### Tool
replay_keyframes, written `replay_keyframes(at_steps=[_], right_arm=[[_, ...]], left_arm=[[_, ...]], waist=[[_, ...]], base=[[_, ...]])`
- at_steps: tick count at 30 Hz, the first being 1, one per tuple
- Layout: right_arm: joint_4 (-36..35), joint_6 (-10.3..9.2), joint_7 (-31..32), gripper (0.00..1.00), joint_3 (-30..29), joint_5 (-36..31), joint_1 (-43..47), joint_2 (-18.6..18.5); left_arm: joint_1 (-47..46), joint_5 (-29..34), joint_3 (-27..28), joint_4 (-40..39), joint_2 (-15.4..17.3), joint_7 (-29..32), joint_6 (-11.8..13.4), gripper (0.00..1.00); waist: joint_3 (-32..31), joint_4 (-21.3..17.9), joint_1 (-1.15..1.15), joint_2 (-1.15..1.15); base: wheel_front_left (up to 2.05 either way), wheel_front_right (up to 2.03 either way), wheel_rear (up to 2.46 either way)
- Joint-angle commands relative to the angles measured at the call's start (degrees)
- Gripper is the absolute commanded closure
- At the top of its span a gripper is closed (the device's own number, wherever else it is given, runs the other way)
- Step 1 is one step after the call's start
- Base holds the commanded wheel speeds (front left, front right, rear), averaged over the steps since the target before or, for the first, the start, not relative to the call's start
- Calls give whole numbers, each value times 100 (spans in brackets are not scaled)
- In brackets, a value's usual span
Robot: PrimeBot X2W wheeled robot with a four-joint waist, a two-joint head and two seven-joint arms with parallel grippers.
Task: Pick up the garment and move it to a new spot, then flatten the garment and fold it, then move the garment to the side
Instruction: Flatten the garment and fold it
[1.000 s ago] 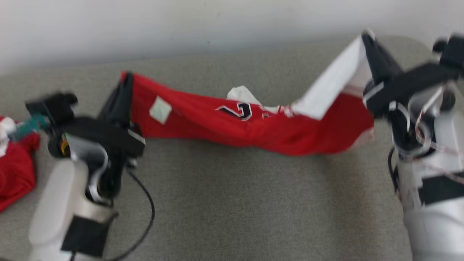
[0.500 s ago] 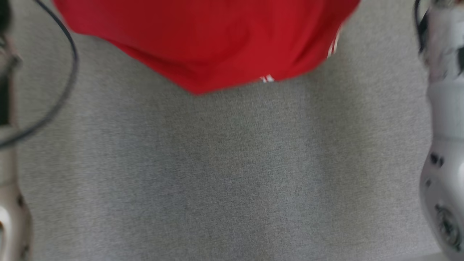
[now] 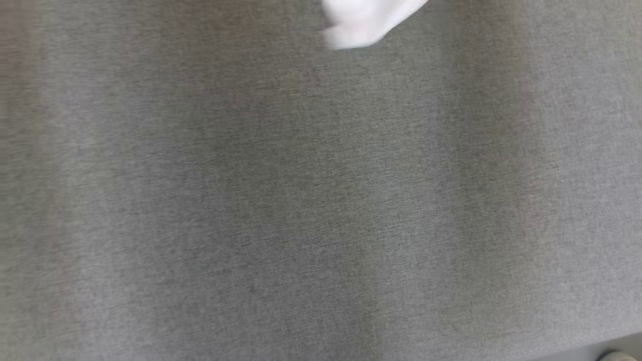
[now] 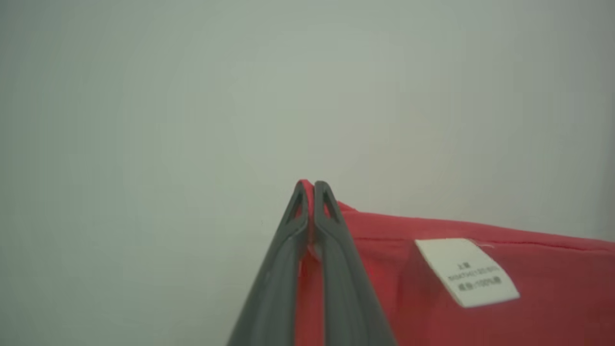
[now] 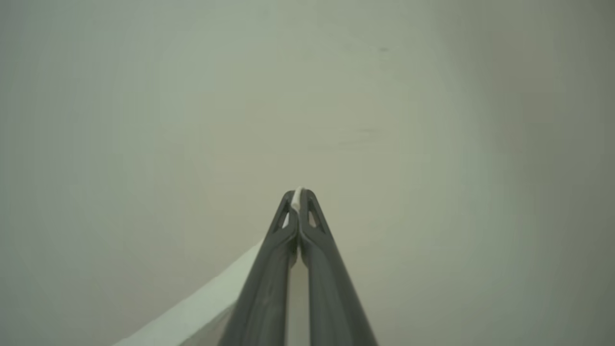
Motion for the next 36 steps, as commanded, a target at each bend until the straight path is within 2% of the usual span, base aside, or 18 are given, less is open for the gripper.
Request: replay_keyframes(at_steps=[1, 7, 13, 18, 24, 29, 33, 36], right_arm=[[2, -11, -31, 100, -20, -5, -55, -27], [21, -11, -293, 100, -144, -111, -533, -186], [253, -11, -132, 100, 321, -222, -250, -406], [211, -11, 56, 100, 729, 88, 310, -526], [-186, -11, 543, 100, 1019, 669, 1445, -743], [-991, -11, 1100, 100, 896, 1189, 2617, -945], [-1752, -11, 1750, 100, 509, 1498, 3749, -992], [-2338, -11, 2294, 100, 126, 1441, 4640, -904]], left_arm=[[-65, -12, 21, 26, 16, -26, -13, 100], [-436, -15, 80, 56, 11, -221, -49, 100], [-119, 10, -131, 205, -17, -294, -142, 100], [271, -48, -297, 272, -53, -349, -205, 100], [874, -249, -530, 147, -104, -372, -244, 100], [1494, -640, -800, -67, -79, -369, -240, 100], [2164, -1055, -1100, -185, -36, -317, -242, 100], [2747, -1413, -1285, -292, -16, -176, -242, 100]], waist=[[-9, 27, 0, -1], [56, 113, 0, -1], [297, 149, 0, -1], [354, 166, 0, -1], [94, 200, 0, -1], [-323, 241, 0, -1], [-790, 328, 0, -1], [-1078, 351, 0, -1]], base=[[0, 0, 0], [0, 0, 0], [0, 0, 0], [0, 0, 0], [0, 0, 0], [0, 0, 0], [0, 0, 0], [0, 0, 0]])
